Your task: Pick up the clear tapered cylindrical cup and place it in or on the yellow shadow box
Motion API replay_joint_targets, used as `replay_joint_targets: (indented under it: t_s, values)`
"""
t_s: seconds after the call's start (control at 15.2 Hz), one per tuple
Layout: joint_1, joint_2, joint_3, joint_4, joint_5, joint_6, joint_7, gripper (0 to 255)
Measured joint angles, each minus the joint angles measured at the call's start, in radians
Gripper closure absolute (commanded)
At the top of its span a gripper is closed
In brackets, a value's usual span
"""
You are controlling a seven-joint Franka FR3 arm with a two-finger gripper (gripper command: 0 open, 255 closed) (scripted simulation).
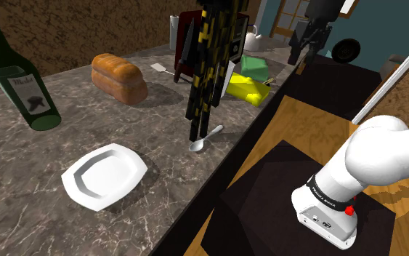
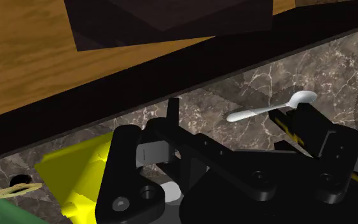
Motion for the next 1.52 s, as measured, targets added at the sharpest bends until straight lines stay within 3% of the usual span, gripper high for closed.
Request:
replay_joint_targets:
  t_s: [0.26,0.86,1.52]
  values:
    - [-0.001,0.058,-0.016,0.004,-0.009,0.059,-0.022,0]
    - [0.000,0.354,-0.087,0.102,-0.021,0.281,-0.119,0]
    - [-0.003,0.702,-0.151,0.334,0.032,0.420,-0.230,0]
